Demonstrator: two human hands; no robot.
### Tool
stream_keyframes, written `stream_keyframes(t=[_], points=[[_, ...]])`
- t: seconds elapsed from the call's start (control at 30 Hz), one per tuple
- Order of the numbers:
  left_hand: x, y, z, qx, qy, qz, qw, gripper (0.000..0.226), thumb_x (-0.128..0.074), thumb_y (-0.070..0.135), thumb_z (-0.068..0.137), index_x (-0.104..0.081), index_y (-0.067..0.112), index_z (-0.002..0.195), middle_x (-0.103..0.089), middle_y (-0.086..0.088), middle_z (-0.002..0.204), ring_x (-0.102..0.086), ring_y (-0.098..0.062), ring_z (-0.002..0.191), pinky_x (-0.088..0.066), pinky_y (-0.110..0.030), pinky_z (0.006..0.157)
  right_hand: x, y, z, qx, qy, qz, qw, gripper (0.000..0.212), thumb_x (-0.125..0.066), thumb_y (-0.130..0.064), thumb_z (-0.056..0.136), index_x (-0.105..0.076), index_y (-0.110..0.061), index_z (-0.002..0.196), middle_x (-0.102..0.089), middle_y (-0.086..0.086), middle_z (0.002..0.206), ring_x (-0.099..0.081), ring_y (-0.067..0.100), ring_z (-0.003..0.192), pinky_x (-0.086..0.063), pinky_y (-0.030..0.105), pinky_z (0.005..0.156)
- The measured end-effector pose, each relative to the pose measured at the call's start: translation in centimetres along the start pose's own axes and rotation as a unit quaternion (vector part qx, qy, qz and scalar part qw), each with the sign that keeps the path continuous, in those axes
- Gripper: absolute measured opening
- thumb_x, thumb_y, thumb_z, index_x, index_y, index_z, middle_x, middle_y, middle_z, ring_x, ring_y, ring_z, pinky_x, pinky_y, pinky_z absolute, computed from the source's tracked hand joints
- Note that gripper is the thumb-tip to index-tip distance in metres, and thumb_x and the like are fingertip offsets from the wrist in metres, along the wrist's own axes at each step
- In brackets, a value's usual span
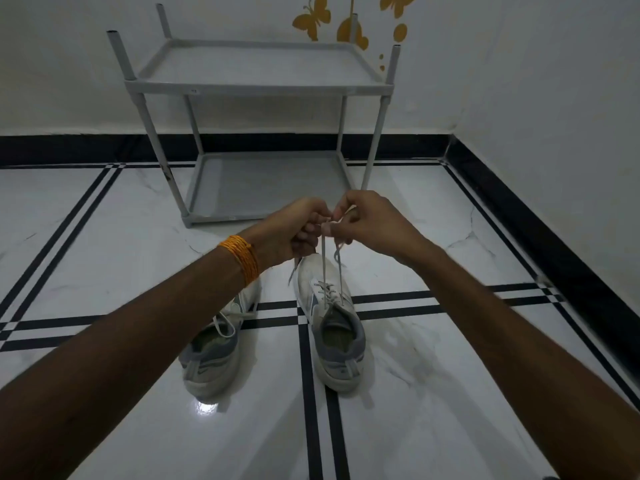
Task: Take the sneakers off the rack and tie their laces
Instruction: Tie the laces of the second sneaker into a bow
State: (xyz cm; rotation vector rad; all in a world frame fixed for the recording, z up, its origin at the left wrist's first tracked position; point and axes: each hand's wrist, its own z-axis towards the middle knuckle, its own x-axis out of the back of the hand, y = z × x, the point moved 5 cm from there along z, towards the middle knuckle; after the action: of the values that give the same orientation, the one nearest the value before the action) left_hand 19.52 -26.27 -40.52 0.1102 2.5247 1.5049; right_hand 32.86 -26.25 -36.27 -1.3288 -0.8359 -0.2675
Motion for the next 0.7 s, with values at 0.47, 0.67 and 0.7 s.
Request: stream_keyframes(t=[0.47, 0.67, 0.7], points=[[12.2, -4.1, -1.5, -0.17, 0.335, 0.455, 0.808, 0.013, -0.057, 0.0, 0.081, -0.054, 0.003, 0.094, -0.061, -0.016, 0.081, -0.057, -0.032, 0.073, -0.038, -0.03, 0.06, 2.8, 15.9, -3.0, -0.244, 0.083, 0.058, 0.964, 0.025, -0.065, -0.023, 0.091, -0.068, 0.0, 0.08, -0.057, 0.011, 0.072, -0.052, 0.02, 0.069, -0.044, 0.032, 0.065], [15.2, -10.4, -1.4, -0.105, 0.312, 0.614, 0.717, 0.016, -0.052, 0.008, 0.09, -0.052, -0.001, 0.103, -0.064, -0.023, 0.085, -0.057, -0.036, 0.071, -0.043, -0.039, 0.063, -0.8, 22.8, -5.8, -0.322, 0.001, -0.166, 0.932, 0.026, -0.068, -0.022, 0.085, -0.064, 0.004, 0.086, -0.06, 0.01, 0.077, -0.06, 0.025, 0.078, -0.042, 0.025, 0.062], [14.9, -10.8, -1.0, -0.089, 0.295, 0.646, 0.698, 0.022, -0.05, 0.012, 0.091, -0.052, 0.0, 0.11, -0.065, -0.023, 0.091, -0.06, -0.037, 0.076, -0.046, -0.041, 0.066, -1.7, 22.5, -5.6, -0.302, -0.011, -0.181, 0.936, 0.024, -0.068, -0.023, 0.085, -0.061, 0.0, 0.081, -0.058, 0.006, 0.071, -0.061, 0.023, 0.075, -0.04, 0.024, 0.056]])
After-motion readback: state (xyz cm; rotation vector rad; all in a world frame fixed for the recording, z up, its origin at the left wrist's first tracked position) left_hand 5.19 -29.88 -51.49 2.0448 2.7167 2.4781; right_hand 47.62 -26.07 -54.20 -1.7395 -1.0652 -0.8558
